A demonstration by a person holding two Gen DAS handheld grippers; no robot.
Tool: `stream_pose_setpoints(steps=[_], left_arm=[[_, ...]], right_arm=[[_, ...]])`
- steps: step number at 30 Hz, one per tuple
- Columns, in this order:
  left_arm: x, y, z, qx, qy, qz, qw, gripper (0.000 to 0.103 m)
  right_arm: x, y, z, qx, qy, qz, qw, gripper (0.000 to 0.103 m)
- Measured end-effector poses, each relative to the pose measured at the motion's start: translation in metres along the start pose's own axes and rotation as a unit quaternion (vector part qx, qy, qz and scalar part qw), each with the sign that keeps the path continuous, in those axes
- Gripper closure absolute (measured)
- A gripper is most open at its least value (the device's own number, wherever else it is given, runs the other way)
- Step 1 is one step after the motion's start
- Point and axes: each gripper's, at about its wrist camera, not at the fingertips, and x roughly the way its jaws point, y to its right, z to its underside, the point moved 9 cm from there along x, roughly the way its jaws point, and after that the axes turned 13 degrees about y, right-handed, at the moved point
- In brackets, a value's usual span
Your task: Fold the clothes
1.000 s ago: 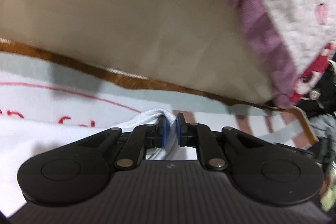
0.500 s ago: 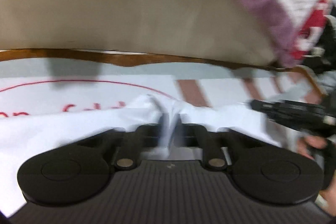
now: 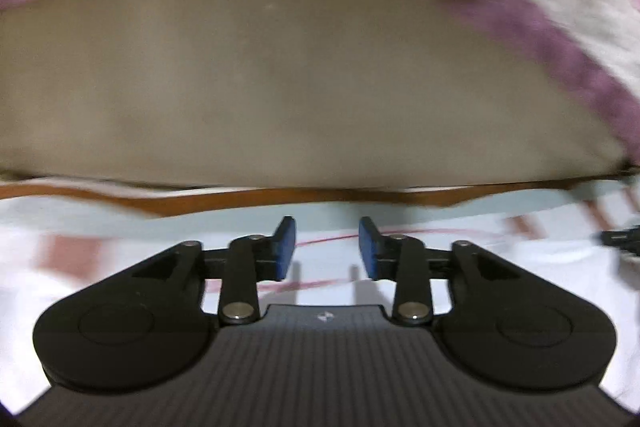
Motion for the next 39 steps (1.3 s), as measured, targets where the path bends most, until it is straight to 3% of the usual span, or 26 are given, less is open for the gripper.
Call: stream_pose_setpoints(steps=[1,4,5,9,11,12,15,17,18,20,21,22,27,29,31,34,36,39], left_arm=[[-0.003,-0.028,0.001,0.0,-0.005,-0.031,0.9995,0.047],[-0.008,-0.108,0.012,0.009,-0.042,-0.136,0.9898,0.045],[-0.01,-0.127,0.016,-0.003,-0.05,-0.15,0.9874,0.045],[-0.018,-0.166,0.027,-0.108,-0.052,-0.107,0.987,0.04],[-0.019,-0.165,0.038,-0.129,-0.048,-0.079,0.9873,0.04],[-0.018,-0.163,0.041,-0.129,-0.048,-0.064,0.9884,0.037],[-0.01,-0.148,0.046,-0.084,-0.045,-0.052,0.9941,0.016],[-0.003,-0.137,0.049,-0.04,-0.046,-0.057,0.9965,0.012],[0.0,-0.131,0.048,-0.018,-0.046,-0.062,0.9969,0.012],[0.002,-0.119,0.045,0.006,-0.036,-0.059,0.9976,0.032],[0.001,-0.115,0.041,0.006,-0.034,-0.053,0.998,0.071],[-0.001,-0.112,0.036,-0.004,-0.034,-0.043,0.9985,0.094],[-0.024,-0.102,-0.007,0.039,0.063,-0.058,0.9955,0.094],[-0.017,-0.107,-0.003,0.045,0.053,-0.082,0.9942,0.092],[-0.007,-0.113,0.007,0.049,0.031,-0.109,0.9923,0.081],[-0.012,-0.116,0.016,0.035,0.003,-0.143,0.9892,0.073],[-0.029,-0.112,0.016,0.005,0.001,-0.12,0.9928,0.064],[-0.07,-0.095,0.023,-0.039,-0.003,-0.032,0.9987,0.063]], right_arm=[[0.0,0.0,0.0,-0.001,-0.002,0.001,1.0,0.097],[0.001,0.0,-0.002,0.006,-0.01,0.003,1.0,0.096],[0.0,-0.001,-0.003,0.01,-0.012,0.005,1.0,0.096],[-0.001,-0.005,-0.002,-0.017,-0.009,0.006,1.0,0.096],[-0.001,-0.006,-0.001,-0.028,-0.008,0.006,1.0,0.096],[-0.001,-0.007,-0.001,-0.031,-0.007,0.006,0.999,0.096],[-0.001,-0.006,-0.001,-0.032,-0.006,0.004,0.999,0.096],[-0.001,-0.006,-0.001,-0.031,-0.006,0.002,0.999,0.095],[-0.001,-0.006,-0.001,-0.031,-0.007,0.002,0.999,0.095],[-0.001,-0.007,-0.001,-0.033,-0.01,0.001,0.999,0.094],[0.0,-0.007,-0.001,-0.034,-0.011,0.001,0.999,0.094],[0.0,-0.007,-0.002,-0.036,-0.01,0.002,0.999,0.095],[-0.009,-0.018,-0.01,-0.072,0.02,-0.006,0.997,0.096],[-0.009,-0.018,-0.012,-0.072,0.023,-0.008,0.997,0.096],[-0.006,-0.016,-0.009,-0.073,0.019,-0.005,0.997,0.096],[0.0,-0.012,-0.002,-0.09,0.009,0.008,0.996,0.096],[0.0,-0.01,-0.004,-0.072,0.004,0.01,0.997,0.097],[-0.001,-0.004,-0.005,-0.038,-0.006,0.005,0.999,0.095]])
